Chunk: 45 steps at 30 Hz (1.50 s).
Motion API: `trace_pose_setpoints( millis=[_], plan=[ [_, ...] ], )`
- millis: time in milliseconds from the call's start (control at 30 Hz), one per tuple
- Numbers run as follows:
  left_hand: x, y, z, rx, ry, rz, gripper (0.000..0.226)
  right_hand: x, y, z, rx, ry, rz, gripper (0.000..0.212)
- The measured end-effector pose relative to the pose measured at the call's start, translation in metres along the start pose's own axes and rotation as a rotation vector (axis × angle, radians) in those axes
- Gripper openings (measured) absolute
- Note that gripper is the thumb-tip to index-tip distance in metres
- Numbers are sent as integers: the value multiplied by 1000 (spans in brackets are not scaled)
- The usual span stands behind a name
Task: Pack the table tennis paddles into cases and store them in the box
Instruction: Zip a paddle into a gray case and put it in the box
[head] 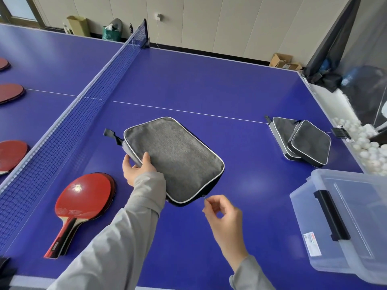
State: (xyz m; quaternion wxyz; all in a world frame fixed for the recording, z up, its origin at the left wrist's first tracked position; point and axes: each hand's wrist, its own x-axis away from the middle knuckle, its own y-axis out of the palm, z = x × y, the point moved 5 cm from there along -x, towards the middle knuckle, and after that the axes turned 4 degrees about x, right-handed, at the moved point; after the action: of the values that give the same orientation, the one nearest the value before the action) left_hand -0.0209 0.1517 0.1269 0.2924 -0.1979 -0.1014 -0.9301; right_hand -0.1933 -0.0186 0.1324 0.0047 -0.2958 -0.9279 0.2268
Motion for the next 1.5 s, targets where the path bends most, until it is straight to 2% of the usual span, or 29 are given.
trace_pose_setpoints(
  millis=[233, 400, 533, 600, 667, 733, 767, 833, 900, 967, 1067, 1133, 1233, 1267, 1300, 1400, 1500],
  plan=[
    [14, 7, -13, 17, -46, 67, 53, 23, 25, -12, -57, 19, 5, 21],
    [21, 6, -19, 45, -141, 107, 51, 23, 37, -20, -85, -8, -9, 10],
    [18, 6, -18, 58, -106, 57, 51, 20, 44, -19, -87, -7, -58, 4],
    [9, 3, -16, 41, -63, -22, 52, 20, 38, -12, -88, 36, -72, 13],
    [0, 0, -15, 9, -26, -144, 51, 14, 15, 2, -101, 120, 68, 24],
    [-5, -3, -16, -2, 0, -276, 49, 0, -15, 19, -182, 231, 231, 19],
    [-6, -4, -17, 1, 3, -344, 46, -9, -26, 26, -247, 289, 258, 14],
    [-2, -3, -24, 7, -20, -482, 38, -28, -34, 35, -416, 405, 151, 18],
    [4, -1, -31, -4, -55, -577, 33, -39, -30, 36, -568, 473, -62, 34],
    [8, 1, -36, -18, -86, -617, 34, -41, -22, 31, -624, 510, -259, 44],
    [10, 6, -40, -70, -98, -649, 41, -38, -15, 27, -690, 560, -367, 46],
    [12, 11, -41, -195, -44, -640, 51, -36, -12, 26, -687, 549, -349, 41],
    [19, 13, -41, -608, 110, -578, 72, -34, -9, 20, -568, 441, -242, 27],
    [29, 14, -41, -686, 137, -616, 72, -33, -8, 18, -500, 389, -197, 23],
    [42, 16, -44, -692, 128, -699, 68, -32, -6, 15, -409, 341, -154, 21],
    [88, 18, -61, -537, -51, -970, 63, -20, 9, 4, -213, 231, -112, 18],
    [101, 15, -74, -498, -135, -1009, 60, -5, 24, -1, -173, 211, -110, 26]
  ],
)
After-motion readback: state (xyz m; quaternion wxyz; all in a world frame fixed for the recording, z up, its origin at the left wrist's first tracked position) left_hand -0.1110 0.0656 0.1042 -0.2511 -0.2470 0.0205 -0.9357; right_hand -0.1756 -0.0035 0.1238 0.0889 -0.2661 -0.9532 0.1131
